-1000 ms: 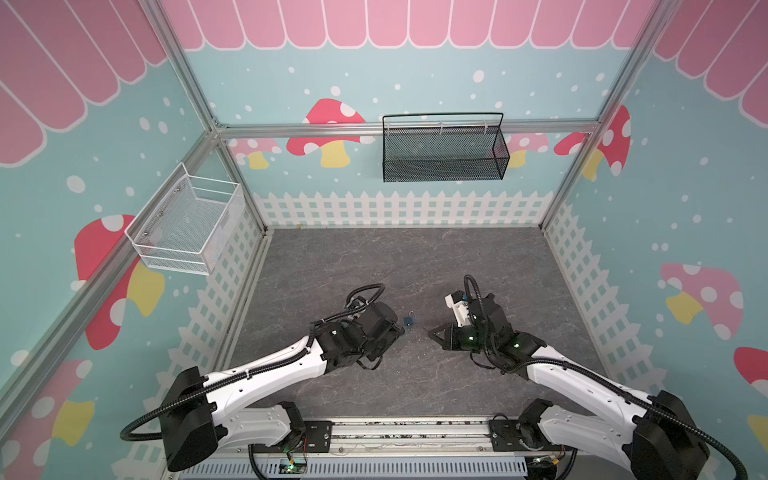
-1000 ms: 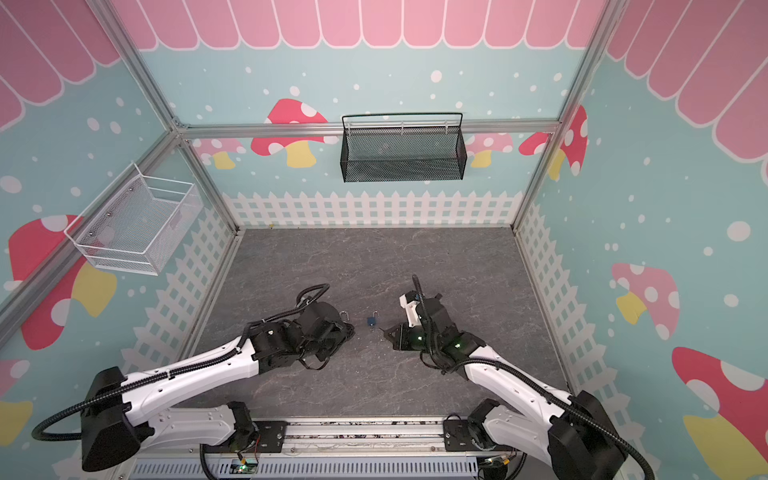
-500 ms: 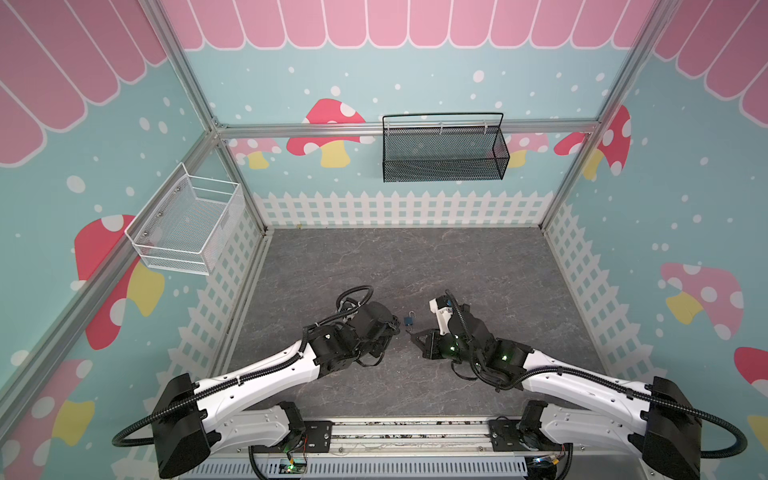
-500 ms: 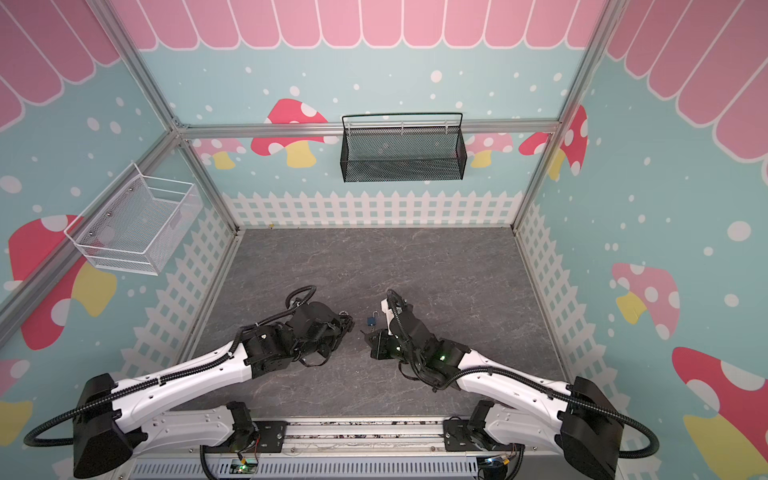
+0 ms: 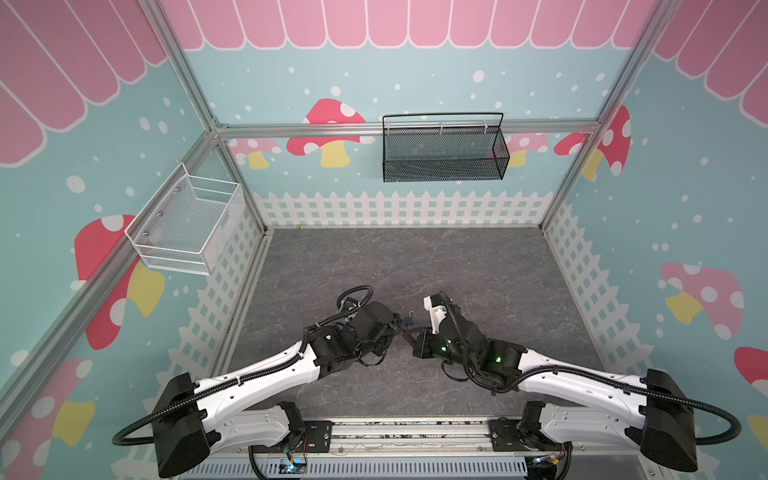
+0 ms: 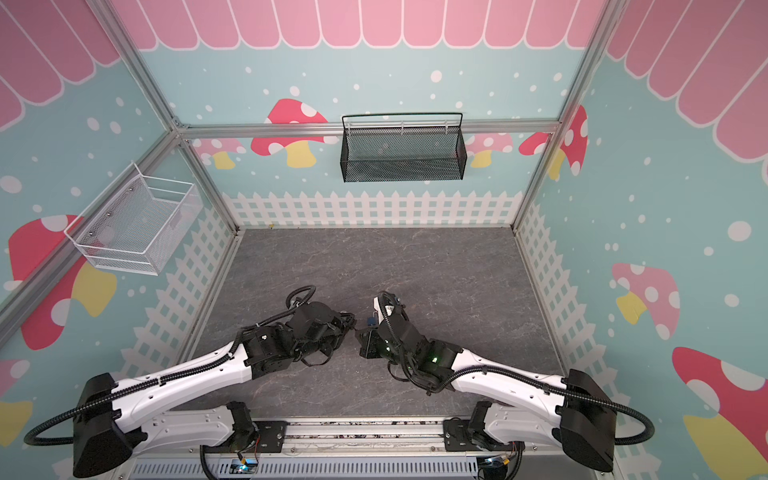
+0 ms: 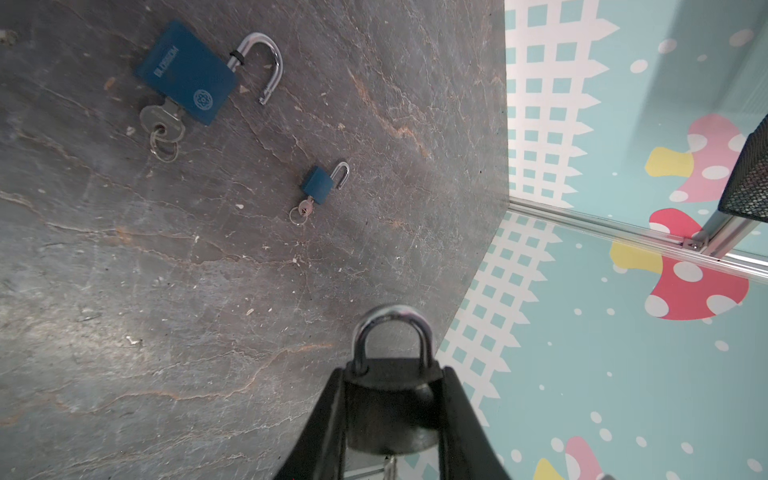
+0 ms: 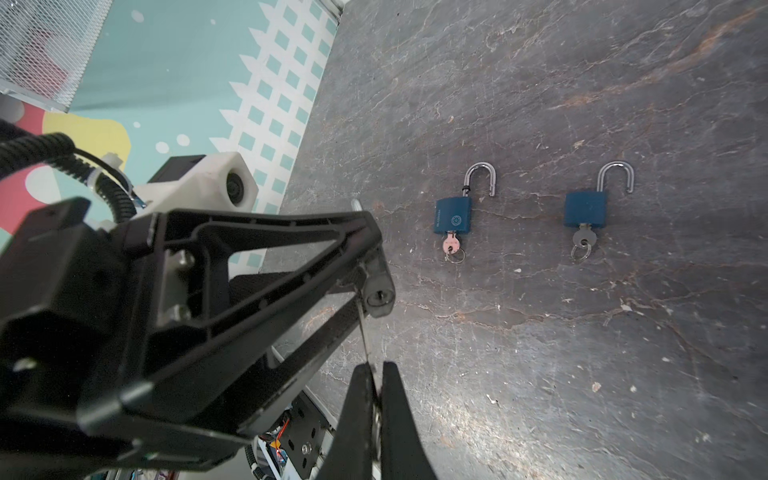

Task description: Unlock with the key

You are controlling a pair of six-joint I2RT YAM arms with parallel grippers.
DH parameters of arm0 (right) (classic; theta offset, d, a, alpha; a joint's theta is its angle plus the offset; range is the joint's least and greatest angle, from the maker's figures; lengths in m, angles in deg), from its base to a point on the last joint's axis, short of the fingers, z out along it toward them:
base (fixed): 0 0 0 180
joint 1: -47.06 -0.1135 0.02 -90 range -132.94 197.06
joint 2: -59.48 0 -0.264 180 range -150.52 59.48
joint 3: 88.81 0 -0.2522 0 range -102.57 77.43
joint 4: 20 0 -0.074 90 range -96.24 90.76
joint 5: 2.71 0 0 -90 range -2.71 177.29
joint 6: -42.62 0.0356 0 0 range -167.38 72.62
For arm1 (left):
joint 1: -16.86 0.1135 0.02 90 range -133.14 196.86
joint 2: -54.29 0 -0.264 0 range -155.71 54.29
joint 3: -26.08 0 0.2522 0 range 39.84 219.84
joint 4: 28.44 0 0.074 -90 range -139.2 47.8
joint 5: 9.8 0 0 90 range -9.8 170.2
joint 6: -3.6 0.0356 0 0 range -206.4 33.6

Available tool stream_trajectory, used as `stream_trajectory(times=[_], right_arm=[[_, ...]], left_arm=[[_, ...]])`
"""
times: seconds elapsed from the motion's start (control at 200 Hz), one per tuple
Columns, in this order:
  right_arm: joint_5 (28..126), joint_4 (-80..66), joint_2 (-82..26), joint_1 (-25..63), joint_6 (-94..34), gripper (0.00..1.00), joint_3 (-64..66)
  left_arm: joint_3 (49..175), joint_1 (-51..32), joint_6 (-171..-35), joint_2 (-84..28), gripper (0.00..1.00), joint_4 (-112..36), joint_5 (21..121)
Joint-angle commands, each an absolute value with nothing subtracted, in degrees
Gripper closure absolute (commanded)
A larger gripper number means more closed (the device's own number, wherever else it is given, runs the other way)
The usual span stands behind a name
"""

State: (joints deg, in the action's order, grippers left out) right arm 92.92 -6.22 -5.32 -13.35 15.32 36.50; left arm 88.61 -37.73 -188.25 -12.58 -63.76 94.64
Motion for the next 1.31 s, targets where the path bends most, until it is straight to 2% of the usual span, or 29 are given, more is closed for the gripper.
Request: stream_trajectory(times=[0.0, 0.205, 0.55, 1.301], right_arm=[[96.38, -4.4, -5.98, -13.58, 17.14, 1.0, 34.7], [95.87, -2.76, -7.5, -13.52, 18.4, 1.0, 33.45], [97.38, -0.53, -3.8, -13.84, 19.05, 1.0, 36.46], [95.98, -5.72, -6.03, -13.92, 15.16, 1.0, 33.48]], left_arm=[[88.79, -38.07, -189.97, -12.42, 1.0, -61.99, 96.35], [87.88, -38.05, -190.4, -11.83, 1.0, -61.45, 96.79], [86.33, -37.9, -191.11, -9.37, 1.0, -60.83, 98.2], [87.39, -37.9, -191.05, -11.18, 1.0, -60.15, 97.43]])
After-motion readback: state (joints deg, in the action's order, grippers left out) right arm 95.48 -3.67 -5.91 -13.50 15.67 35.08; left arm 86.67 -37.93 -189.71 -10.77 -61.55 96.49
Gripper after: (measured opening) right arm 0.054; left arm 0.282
